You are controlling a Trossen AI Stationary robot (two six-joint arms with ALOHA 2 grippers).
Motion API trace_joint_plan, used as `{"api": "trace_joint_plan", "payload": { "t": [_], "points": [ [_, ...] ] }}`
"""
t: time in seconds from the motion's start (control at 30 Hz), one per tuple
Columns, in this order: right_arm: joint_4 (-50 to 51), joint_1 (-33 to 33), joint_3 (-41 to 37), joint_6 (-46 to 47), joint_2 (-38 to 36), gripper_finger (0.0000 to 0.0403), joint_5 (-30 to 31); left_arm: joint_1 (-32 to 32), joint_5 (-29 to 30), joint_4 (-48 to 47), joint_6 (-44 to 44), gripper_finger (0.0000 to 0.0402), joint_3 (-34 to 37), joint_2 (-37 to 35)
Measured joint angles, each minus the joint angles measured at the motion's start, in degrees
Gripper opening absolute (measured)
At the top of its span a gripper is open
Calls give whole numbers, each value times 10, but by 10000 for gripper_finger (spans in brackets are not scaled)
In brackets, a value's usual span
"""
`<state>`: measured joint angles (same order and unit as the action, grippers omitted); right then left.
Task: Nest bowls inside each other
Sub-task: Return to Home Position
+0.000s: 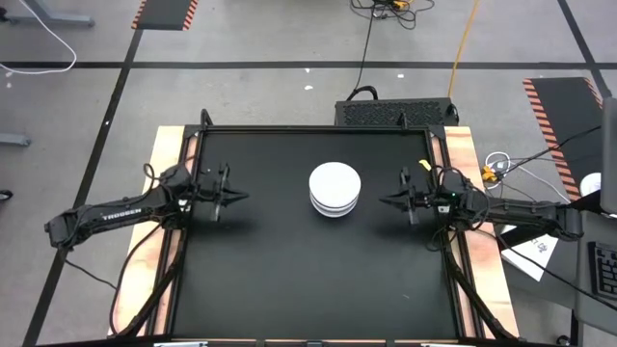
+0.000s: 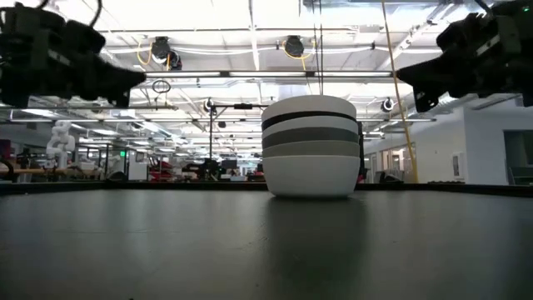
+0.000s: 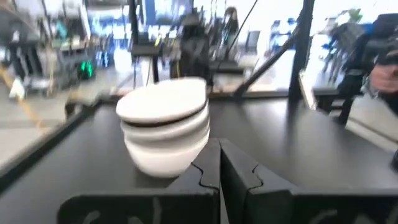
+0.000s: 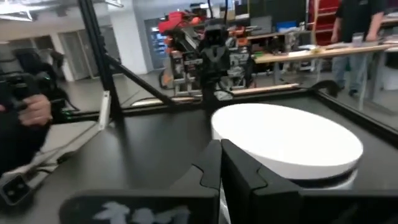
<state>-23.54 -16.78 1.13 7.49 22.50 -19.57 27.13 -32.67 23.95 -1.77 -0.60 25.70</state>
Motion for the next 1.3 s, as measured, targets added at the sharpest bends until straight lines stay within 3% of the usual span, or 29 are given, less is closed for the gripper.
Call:
{"api": "trace_joint_plan", "payload": {
  "t": [0.27, 0.57, 0.9, 1.3],
  "points": [
    [24, 34, 27, 7, -2, 0, -12, -27, 17, -3, -30, 1, 0, -26],
    [168, 68, 71, -36, -71, 0, 90, -45, 81, -94, -42, 1, 0, -115],
    [274, 87, 84, -32, -170, 0, 138, -45, 89, -194, -37, 1, 0, -224],
    [330, 87, 85, -21, -225, 0, 165, -45, 88, -202, -13, 0, 0, -256]
  ]
}}
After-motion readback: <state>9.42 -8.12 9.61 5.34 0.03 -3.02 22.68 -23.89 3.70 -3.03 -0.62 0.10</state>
